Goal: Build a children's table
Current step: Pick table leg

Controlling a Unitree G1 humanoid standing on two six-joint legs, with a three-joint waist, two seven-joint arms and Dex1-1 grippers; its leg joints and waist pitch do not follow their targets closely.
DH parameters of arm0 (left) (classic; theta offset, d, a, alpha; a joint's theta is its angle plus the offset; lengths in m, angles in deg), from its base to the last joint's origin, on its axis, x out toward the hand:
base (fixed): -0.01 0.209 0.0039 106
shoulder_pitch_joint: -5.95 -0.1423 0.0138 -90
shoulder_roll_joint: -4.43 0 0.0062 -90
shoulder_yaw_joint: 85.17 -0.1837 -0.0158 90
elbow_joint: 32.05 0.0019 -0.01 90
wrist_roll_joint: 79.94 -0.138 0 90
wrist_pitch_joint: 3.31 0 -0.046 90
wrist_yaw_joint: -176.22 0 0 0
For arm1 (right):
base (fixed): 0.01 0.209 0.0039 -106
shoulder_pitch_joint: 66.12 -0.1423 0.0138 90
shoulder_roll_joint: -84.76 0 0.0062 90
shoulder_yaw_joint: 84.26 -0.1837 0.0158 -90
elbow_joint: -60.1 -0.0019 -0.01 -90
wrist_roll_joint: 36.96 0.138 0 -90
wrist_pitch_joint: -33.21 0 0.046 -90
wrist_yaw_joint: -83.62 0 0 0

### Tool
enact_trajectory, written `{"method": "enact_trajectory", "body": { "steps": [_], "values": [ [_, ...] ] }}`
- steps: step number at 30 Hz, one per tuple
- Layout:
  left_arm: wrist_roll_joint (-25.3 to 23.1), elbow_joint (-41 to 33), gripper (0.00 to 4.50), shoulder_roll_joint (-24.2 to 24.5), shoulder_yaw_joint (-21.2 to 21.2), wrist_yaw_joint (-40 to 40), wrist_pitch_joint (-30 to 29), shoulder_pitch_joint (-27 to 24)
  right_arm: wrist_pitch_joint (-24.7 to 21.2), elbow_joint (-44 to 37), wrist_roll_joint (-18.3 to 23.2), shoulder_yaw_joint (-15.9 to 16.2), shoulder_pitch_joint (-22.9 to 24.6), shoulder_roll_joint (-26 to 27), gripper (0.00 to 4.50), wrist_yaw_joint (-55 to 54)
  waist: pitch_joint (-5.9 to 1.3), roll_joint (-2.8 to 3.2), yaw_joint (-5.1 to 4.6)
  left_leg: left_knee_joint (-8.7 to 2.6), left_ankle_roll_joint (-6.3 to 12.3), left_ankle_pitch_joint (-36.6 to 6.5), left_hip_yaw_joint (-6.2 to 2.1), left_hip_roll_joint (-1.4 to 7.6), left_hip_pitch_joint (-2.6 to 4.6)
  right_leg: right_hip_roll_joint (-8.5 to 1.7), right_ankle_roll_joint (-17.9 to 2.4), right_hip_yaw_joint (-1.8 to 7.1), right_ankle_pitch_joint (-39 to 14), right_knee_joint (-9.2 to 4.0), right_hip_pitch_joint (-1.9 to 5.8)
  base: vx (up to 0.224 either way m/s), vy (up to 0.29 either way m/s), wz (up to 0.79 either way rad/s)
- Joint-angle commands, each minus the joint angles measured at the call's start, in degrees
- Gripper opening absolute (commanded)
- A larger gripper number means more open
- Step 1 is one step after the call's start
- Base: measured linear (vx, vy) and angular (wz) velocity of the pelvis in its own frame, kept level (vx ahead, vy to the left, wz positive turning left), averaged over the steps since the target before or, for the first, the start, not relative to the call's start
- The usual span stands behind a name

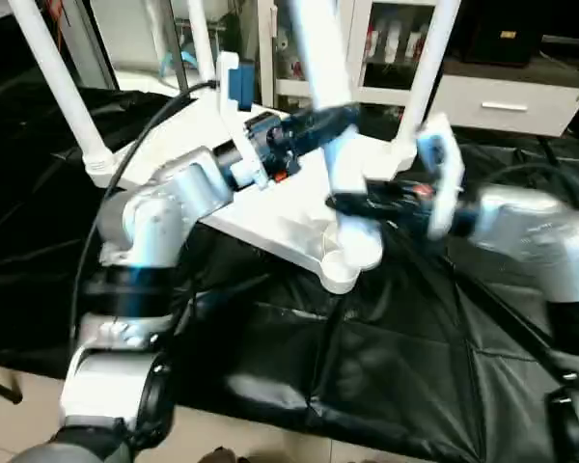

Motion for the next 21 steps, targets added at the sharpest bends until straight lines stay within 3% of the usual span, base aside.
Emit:
{"method": "enact_trajectory", "body": {
  "steps": [1,2,3,4,7,9,11,16,21],
  "values": [
    [-2.43,1.24,2.88,-1.7,1.06,4.92,3.46,0.96,4.93,-1.5,-6.57,3.7,0.21,0.96,1.92,-6.26,-4.59,-0.41,0.0,-3.79,-1.0,-6.17,-1.23,2.11,0.54,-2.5,-12.24,1.9,-9.72,-3.59,3.52,0.0,0.0,0.0],
    [-2.47,1.29,2.88,-1.74,1.09,5.02,3.53,0.98,4.99,-1.51,-6.68,3.77,0.21,0.98,1.92,-6.36,-4.64,-0.4,-0.11,-3.75,-1.01,-6.07,-1.19,2.0,0.52,-2.45,-12.37,1.91,-8.4,-3.5,3.63,0.0,0.0,0.0],
    [-3.68,3.66,2.95,-3.03,1.79,7.89,6.19,1.75,7.18,-1.79,-11.13,6.83,0.27,1.8,1.9,-10.4,-4.7,-0.28,-0.07,-3.72,-0.88,-5.94,-1.22,1.95,0.5,-2.45,-12.43,1.91,-7.72,-3.4,3.7,0.0,0.0,0.0],
    [-4.11,4.52,3.03,-3.54,1.93,8.64,7.4,1.96,7.81,-1.86,-12.94,7.94,0.25,2.34,1.88,-12.48,-4.62,-0.24,-0.23,-3.7,-0.79,-6.09,-1.16,1.8,0.45,-2.31,-12.1,1.91,-7.57,-3.58,3.61,0.0,0.0,0.0],
    [-4.2,6.0,3.25,-4.73,2.85,10.35,9.18,2.53,9.34,-1.54,-15.77,9.19,0.32,3.69,1.87,-15.46,-4.63,-0.21,-0.4,-3.85,-0.42,-7.35,-1.27,1.88,0.46,-2.43,-12.0,1.91,-8.02,-3.59,3.77,0.0,0.0,0.0],
    [-2.78,7.7,3.27,-6.32,5.04,12.26,10.28,3.5,10.67,-1.2,-18.03,10.41,0.4,4.99,1.86,-17.76,-4.64,0.03,-0.59,-3.8,-0.65,-7.54,-1.26,1.77,0.52,-2.32,-12.27,1.88,-7.4,-3.58,3.64,0.0,0.0,0.0],
    [0.03,8.76,3.27,-8.26,7.86,13.72,10.17,4.54,14.18,-0.34,-22.99,12.6,0.51,6.33,1.86,-22.26,-4.6,-0.02,-0.64,-3.84,-0.68,-8.07,-1.3,1.87,0.52,-2.4,-12.6,1.9,-7.19,-3.53,3.68,0.0,0.0,0.0],
    [1.45,10.25,3.27,-9.34,10.06,16.47,10.58,5.22,17.74,0.4,-26.72,13.92,0.17,7.47,1.86,-26.08,-4.46,-0.03,-0.77,-3.94,-0.34,-9.23,-1.25,1.76,0.54,-2.25,-12.53,1.9,-7.7,-3.67,3.65,0.0,0.0,0.0],
    [2.98,11.24,2.88,-9.61,11.97,16.6,10.24,5.57,18.93,1.01,-28.56,14.55,0.32,8.09,1.86,-26.82,-4.54,-0.05,-0.8,-3.92,0.19,-9.0,-1.29,1.82,0.56,-2.27,-12.7,1.93,-6.58,-3.51,3.68,0.0,0.0,0.0]
  ]
}}
